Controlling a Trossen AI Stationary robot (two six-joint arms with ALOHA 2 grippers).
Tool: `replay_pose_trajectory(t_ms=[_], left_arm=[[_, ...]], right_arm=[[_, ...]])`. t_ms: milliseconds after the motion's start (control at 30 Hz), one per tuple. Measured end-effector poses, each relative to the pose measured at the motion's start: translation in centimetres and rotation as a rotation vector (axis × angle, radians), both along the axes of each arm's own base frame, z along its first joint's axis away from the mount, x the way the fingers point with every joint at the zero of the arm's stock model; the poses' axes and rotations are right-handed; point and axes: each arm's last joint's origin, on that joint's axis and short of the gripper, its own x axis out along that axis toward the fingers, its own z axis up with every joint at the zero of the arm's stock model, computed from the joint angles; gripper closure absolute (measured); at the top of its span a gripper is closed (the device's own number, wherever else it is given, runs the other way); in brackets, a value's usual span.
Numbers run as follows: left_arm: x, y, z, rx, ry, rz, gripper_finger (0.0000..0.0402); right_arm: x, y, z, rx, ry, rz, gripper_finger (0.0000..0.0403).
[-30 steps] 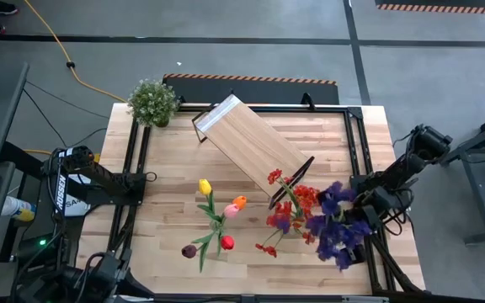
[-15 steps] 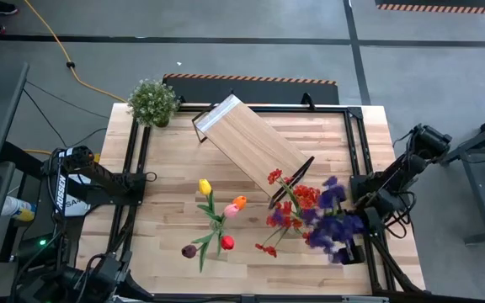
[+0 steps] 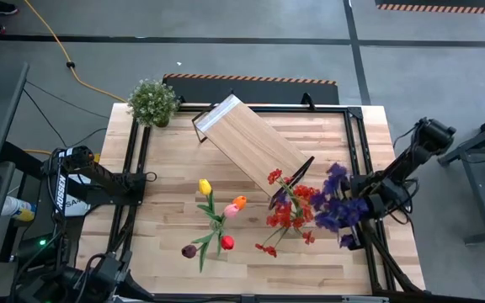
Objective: Pick and place flowers into a vace then onto a shelf
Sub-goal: Put the blue flowers into the right transparent vase
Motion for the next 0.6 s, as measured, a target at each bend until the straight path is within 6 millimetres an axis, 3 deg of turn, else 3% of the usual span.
replay_pose_trajectory(t_ms=[600], left_arm=[[0.1, 0.3, 0.1, 0.012, -0.05, 0.099, 0.0245]], right_arm=[[-2.3, -4.3, -1.7, 0.002, -0.089, 0.066, 0.0403]])
